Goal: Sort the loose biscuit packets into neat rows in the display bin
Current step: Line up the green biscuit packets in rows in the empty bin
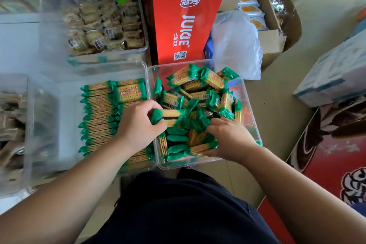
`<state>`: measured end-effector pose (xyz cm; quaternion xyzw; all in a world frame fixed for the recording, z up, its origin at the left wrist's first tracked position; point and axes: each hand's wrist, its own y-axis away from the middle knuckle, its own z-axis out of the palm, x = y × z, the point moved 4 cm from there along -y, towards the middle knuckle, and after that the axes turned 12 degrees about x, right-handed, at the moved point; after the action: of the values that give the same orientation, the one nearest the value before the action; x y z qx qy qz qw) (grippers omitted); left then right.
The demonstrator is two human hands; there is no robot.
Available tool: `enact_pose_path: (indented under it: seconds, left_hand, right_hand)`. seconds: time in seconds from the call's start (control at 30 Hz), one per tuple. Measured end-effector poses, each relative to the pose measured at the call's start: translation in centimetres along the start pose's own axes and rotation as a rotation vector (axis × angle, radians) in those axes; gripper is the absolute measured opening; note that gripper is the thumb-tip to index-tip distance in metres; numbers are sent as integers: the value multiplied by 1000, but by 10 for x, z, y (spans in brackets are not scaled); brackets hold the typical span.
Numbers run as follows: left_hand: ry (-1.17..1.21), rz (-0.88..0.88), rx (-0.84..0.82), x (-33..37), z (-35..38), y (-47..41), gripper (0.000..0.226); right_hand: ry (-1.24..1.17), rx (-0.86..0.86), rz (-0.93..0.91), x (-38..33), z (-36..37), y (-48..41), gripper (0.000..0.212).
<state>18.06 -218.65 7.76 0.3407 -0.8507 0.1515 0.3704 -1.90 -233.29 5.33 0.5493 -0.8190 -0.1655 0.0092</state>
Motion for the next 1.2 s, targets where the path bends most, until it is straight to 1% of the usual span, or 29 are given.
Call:
enact_pose_path:
  seconds: [0.07, 0.1, 0.17, 0.23, 0.27, 0.33, 0.37, 0.4, 0.43, 0.5, 0.57, 0.6, 0.67, 0.73, 0.77, 0.83, 0.9, 0.97, 1.03, 1.07, 1.13, 1.2]
  left_hand:
    - [14, -35, -41, 0, -1, 4, 41]
    - [26, -52, -61, 0, -2, 5, 47]
    - [30, -78, -67, -1, -6, 5, 48]
    - [38, -123, 0, -2, -11, 3, 44]
    - [73, -173, 53, -2, -13, 2, 46]
    - [227, -324, 113, -2, -13, -1, 64]
    - [311, -396, 89, 1, -11, -2, 73]
    - [373, -443, 24, 7, -7, -4, 74]
    - [402, -456, -72, 13, -2, -7, 65]
    - [389, -441, -277, 26, 9, -11, 40]
    - [359, -408, -369, 33, 15, -14, 17]
    - [371, -402, -405, 35, 17, -16, 19]
    - [374, -383, -489, 37, 23, -19, 38]
    - [286, -309, -482, 40, 29, -24, 52]
    - [253, -294, -455, 39, 32, -27, 55]
    - [257, -301, -414, 40, 40, -29, 55]
    - [293, -326, -412, 39, 46, -27, 56]
    - [349, -344, -391, 39, 49, -25, 55]
    - [420, -419, -333, 37, 50, -28, 50]
    - [455, -461, -315, 36, 51, -29, 48]
    - [487, -502, -297, 36, 51, -32, 48]
    - [472, -519, -234, 35, 46, -37, 47]
  right_hand:
    - [10, -12, 20, -3, -2, -3, 60]
    - [-23, -7, 42, -2, -6, -5, 59]
    - [-171, 47, 133, 5, -19, -7, 58]
    - [-336, 157, 219, 15, -39, -7, 57]
    - [-418, 208, 258, 19, -48, -7, 55]
    - [-643, 250, 337, 25, -60, -6, 43]
    - [-756, 239, 354, 24, -62, -7, 42]
    - [-825, 220, 342, 22, -63, -9, 47]
    - [-834, 203, 308, 19, -62, -12, 52]
    - [-778, 200, 240, 11, -58, -17, 58]
    - [-775, 270, 246, 4, -58, -20, 58]
    - [-785, 333, 271, 3, -59, -20, 56]
    - [-786, 475, 327, 3, -61, -20, 49]
    - [-820, 568, 376, 4, -62, -17, 41]
    - [-860, 578, 396, 6, -60, -16, 38]
    - [-915, 541, 421, 9, -54, -14, 36]
    - [-916, 504, 415, 17, -51, -12, 41]
    - [-966, 436, 380, 25, -49, -11, 57]
    - [-1028, 286, 360, 31, -44, -11, 77]
    - [-1021, 219, 359, 33, -40, -10, 84]
    - [-980, 189, 374, 41, -33, -11, 84]
    - [-991, 223, 416, 51, -29, -11, 79]
